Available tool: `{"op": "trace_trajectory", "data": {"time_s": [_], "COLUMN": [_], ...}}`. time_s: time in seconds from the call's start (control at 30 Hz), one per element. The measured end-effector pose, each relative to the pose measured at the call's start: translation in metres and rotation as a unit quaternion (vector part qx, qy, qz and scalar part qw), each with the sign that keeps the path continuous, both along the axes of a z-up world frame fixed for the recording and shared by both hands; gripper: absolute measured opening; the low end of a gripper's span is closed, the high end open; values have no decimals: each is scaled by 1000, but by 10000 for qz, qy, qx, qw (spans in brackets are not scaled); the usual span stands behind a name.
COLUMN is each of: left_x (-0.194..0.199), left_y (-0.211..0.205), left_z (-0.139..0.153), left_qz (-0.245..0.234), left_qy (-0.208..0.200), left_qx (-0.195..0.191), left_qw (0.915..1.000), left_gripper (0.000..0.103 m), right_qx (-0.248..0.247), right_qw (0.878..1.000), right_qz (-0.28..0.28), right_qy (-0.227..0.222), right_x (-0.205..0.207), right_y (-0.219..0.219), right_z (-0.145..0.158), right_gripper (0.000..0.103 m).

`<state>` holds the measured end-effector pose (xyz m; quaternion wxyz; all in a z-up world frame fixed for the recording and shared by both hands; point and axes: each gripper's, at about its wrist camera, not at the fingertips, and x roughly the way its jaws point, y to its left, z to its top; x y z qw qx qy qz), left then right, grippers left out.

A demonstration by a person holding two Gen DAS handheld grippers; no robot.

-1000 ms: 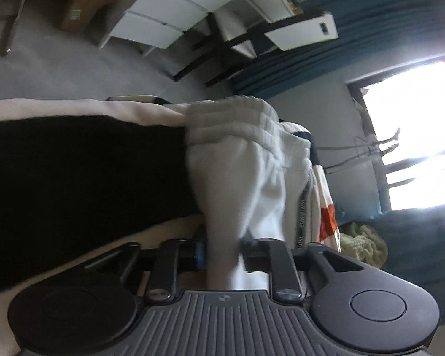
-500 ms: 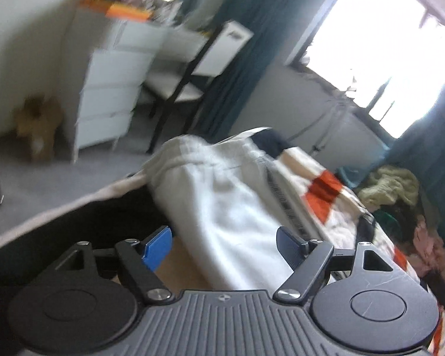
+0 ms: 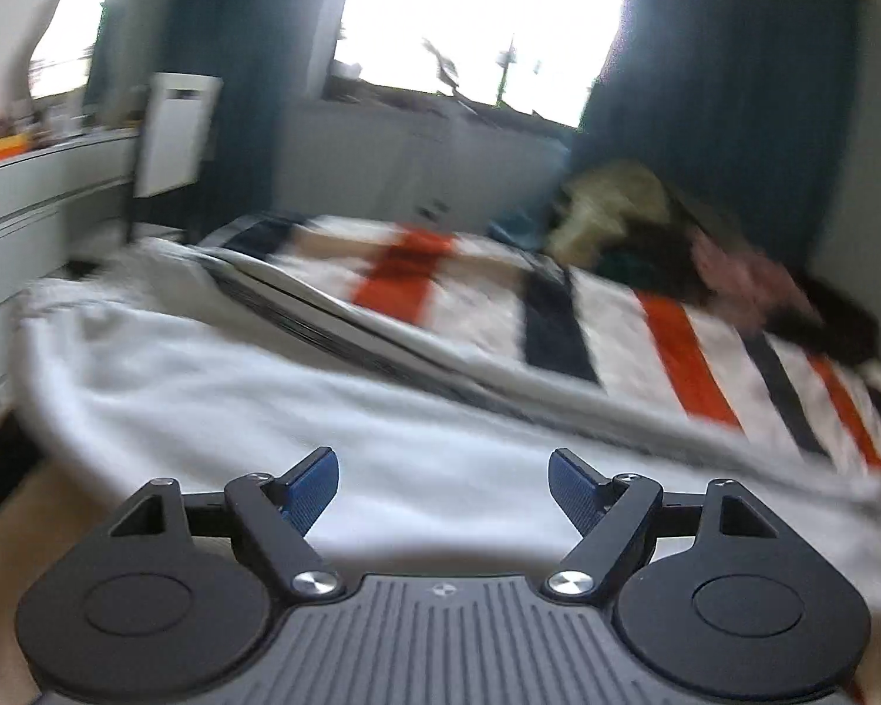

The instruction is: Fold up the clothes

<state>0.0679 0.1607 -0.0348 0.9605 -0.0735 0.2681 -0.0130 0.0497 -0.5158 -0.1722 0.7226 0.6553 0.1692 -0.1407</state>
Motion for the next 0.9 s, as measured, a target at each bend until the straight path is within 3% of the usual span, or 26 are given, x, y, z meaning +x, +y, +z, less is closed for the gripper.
{"op": "trace_trajectory", "data": {"time_s": [0.13, 0.33, 0.4, 0.53, 0.67, 0.77, 0.9], "left_x": [12, 34, 34, 32, 31, 32, 33], "left_y": [-36, -58, -61, -62, -61, -61, -60], "left_z": [-19, -56, -60, -63, -61, -59, -60], "left_qz": [-404, -630, -664, -705, -700, -700, -703], "left_qy": [122, 808, 818, 825, 836, 843, 846], "left_qx": [316, 832, 959, 1017, 1021, 1043, 1050], "left_qw": [9986, 9913, 9898, 9889, 9888, 9885, 9884], "left_gripper": [81, 82, 83, 84, 84, 84, 85], "right_qx": [-123, -145, -172, -185, -231, -345, -191], "right_qw": [9990, 9997, 9991, 9984, 9975, 9929, 9957], "right_qz": [-53, -175, -291, -486, -293, -252, -270], "right_qy": [-431, 10, 265, 213, -597, -1107, -862], "right_x": [-1, -2, -3, 4, 12, 13, 17], "right_y": [-1, -7, -9, -6, -4, -4, -11], "right_z": [5, -4, -10, -16, -13, -8, -21], "right_gripper": [60, 59, 56, 59, 60, 67, 70]}}
